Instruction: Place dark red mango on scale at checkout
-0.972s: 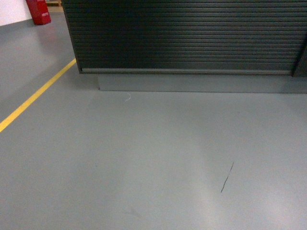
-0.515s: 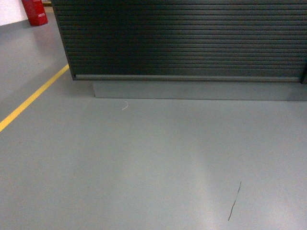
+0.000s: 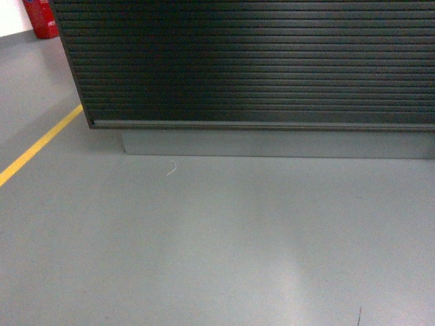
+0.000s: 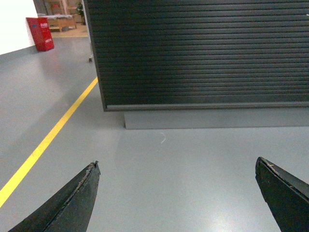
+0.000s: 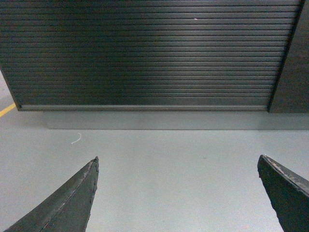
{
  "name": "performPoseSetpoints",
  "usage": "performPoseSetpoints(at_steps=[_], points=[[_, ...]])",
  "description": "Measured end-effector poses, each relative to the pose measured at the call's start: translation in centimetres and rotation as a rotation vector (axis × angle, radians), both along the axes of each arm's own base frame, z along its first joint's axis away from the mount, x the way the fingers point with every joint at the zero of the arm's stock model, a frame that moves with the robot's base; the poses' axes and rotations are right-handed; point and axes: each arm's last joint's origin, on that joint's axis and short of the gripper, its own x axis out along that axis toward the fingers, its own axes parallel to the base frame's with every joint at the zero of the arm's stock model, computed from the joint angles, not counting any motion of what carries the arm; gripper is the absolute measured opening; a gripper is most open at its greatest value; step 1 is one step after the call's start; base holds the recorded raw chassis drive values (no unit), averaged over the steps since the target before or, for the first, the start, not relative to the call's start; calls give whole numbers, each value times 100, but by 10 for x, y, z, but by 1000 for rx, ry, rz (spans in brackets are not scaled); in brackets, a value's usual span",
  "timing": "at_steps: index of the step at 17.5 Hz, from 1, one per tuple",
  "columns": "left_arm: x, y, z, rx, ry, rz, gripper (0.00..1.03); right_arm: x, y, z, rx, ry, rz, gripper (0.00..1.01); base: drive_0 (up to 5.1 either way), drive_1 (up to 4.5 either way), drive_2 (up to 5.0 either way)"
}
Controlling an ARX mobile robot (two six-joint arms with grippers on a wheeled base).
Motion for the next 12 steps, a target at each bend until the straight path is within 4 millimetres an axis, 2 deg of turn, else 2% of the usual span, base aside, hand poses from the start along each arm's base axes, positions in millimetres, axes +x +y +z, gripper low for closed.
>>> performPoseSetpoints(at_steps=[12], points=[[0, 0, 0, 0, 5, 0, 98, 0, 0, 0, 0, -1, 0, 98, -3, 395, -401]])
